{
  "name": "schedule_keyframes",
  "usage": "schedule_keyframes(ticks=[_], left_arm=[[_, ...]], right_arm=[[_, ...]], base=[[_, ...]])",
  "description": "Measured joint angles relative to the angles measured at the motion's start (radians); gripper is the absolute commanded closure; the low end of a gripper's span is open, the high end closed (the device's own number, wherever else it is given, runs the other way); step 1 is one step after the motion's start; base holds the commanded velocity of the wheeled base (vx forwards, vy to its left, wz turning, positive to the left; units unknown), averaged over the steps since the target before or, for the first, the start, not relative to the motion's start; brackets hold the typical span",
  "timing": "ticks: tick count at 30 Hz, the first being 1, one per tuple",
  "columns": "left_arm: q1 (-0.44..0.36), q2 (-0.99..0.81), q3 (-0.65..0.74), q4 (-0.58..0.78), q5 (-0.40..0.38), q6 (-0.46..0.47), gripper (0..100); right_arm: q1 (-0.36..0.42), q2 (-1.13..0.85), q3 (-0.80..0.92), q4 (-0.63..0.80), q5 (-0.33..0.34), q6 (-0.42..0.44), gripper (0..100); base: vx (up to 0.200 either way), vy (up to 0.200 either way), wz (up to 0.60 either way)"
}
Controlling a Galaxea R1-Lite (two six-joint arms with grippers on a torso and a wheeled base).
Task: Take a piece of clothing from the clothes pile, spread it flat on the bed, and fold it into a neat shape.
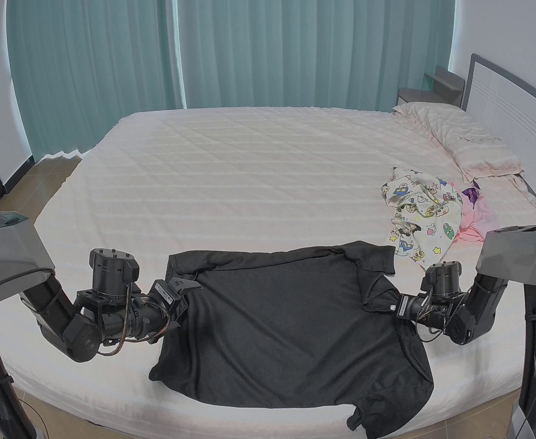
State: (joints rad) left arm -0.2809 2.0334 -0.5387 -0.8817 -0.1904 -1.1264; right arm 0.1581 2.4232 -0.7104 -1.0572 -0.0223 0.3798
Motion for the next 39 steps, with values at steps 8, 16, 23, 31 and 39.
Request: schedule_keyframes(ticks=[8,16,23,31,39], left_arm=[[0.0,0.004,0.0,0.0,0.0,0.0,0],[0.001,0.006,0.0,0.0,0.0,0.001,0],[0.011,0.015,-0.001,0.003,-0.001,0.021,0],[0.036,0.047,0.017,0.055,0.008,0.198,0],[0.033,0.065,0.039,0.081,0.017,0.227,0]], right_arm=[[-0.063,-0.037,0.012,0.0,0.007,0.065,100],[-0.097,-0.026,0.03,-0.007,0.034,0.073,0],[-0.103,-0.026,0.055,-0.122,0.08,0.076,0],[-0.117,-0.056,0.128,-0.152,0.086,0.074,0],[-0.052,-0.083,0.176,-0.184,0.079,0.051,0]], base=[[0.0,0.0,0.0],[0.0,0.0,0.0],[0.0,0.0,0.0],[0.0,0.0,0.0],[0.0,0.0,0.0]])
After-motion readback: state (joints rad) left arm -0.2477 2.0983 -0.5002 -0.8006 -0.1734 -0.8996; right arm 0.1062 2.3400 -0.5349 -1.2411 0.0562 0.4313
